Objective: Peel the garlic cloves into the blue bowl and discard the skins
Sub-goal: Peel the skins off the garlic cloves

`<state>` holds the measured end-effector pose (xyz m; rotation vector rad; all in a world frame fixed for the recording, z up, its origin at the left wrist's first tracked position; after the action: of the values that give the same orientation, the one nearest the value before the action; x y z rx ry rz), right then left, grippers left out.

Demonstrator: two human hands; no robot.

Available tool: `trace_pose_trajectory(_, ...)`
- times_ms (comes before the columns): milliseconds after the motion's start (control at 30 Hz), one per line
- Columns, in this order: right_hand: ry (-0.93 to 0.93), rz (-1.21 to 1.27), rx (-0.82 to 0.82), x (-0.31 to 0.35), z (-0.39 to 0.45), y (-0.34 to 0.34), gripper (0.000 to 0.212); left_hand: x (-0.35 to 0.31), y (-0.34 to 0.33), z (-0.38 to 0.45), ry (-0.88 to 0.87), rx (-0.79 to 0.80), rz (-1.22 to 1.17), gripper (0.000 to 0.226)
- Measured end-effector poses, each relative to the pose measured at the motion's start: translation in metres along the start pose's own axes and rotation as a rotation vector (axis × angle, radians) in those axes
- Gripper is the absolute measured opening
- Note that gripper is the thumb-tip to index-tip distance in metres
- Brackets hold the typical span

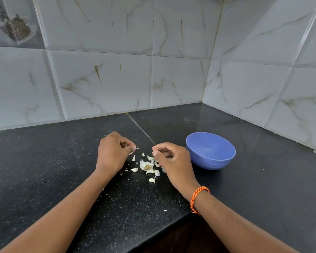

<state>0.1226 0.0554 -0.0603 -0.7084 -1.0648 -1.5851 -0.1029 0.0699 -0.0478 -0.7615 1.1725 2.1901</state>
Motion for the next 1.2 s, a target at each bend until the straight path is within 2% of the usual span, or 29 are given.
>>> trace_pose_trajectory(267,-0.01,0.012,-0.009,0.002,-0.001,0.001,0.008,-0.001,0.0,-0.005,-0.001,0.048,0.033,0.022)
trace_pose_trajectory(400,-0.002,0.014,-0.011,0.002,-0.001,0.001,0.008,-0.007,0.004,-0.008,-0.01,0.019,0.063,0.025)
trace_pose_trajectory(633,0.0,0.02,-0.008,0.004,-0.002,0.0,0.008,-0.006,0.006,-0.008,0.039,0.0,0.074,0.02)
trace_pose_trajectory(767,0.003,0.017,-0.006,0.004,-0.002,0.0,0.008,-0.004,0.006,-0.006,0.055,0.007,0.104,0.008)
trace_pose_trajectory(1033,-0.009,0.031,-0.002,0.003,-0.002,0.0,0.009,-0.008,0.006,-0.008,0.015,-0.003,0.194,0.027)
trace_pose_trajectory(1200,-0.006,0.037,0.001,0.003,-0.002,0.0,0.009,-0.014,0.009,-0.009,-0.047,-0.015,0.108,0.018)
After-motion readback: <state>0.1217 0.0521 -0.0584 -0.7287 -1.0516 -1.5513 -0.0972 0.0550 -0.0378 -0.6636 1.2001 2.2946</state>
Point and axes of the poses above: each hand's wrist, its own z-axis towards the middle knuckle, its own y-axis out of the back of the hand, x = y × z, the point moved 7 cm from there along z, towards the middle knuckle, and after that the axes turned 1 degree about z, right-handed, at the moved point
